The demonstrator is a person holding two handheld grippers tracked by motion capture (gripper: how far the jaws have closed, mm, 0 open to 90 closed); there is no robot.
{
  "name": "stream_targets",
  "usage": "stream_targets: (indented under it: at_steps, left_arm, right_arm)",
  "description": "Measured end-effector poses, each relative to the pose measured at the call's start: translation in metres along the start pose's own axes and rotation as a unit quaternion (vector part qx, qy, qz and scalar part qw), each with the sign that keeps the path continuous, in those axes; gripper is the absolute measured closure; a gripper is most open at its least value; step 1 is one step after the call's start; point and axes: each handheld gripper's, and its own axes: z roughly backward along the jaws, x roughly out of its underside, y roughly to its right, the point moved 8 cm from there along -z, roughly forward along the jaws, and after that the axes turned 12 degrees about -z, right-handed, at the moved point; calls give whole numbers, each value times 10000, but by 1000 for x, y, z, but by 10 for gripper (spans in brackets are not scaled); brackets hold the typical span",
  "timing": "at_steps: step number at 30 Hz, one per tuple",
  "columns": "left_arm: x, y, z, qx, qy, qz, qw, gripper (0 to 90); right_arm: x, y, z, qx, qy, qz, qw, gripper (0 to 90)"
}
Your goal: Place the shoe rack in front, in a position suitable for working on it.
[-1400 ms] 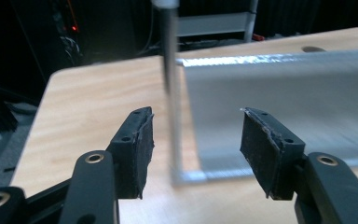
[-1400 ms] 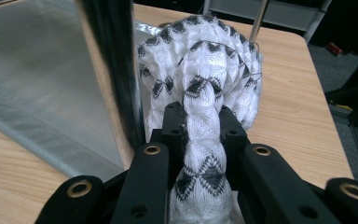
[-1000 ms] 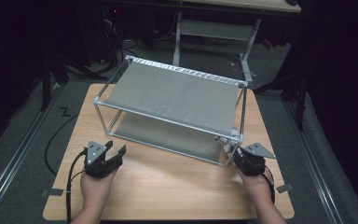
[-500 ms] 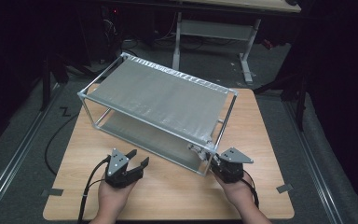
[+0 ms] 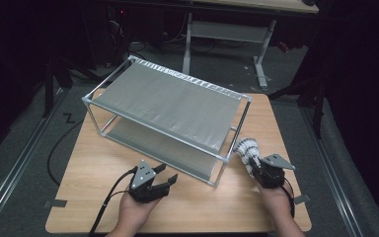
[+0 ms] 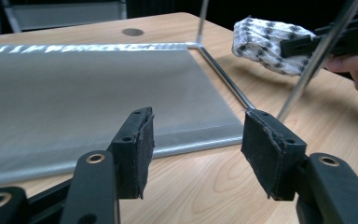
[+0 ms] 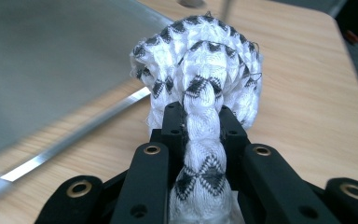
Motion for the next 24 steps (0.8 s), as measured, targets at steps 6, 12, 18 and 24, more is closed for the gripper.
stream_targets:
  at_steps: [6, 12, 18, 24]
  left_arm:
    - [-8, 23, -26, 247, 17, -12, 9997, 452]
    - [-28, 55, -53, 696, 119, -306, 9970, 471]
    - [-49, 74, -72, 839, 213, -370, 9956, 485]
    - [-61, 83, -87, 778, 184, -551, 9953, 585]
  right_arm:
    - [8, 31, 5, 288, -16, -312, 9991, 776]
    - [11, 40, 7, 403, -19, -341, 9986, 776]
    - [11, 36, 5, 373, -58, -278, 9989, 776]
    - [11, 34, 4, 309, -51, -277, 9991, 776]
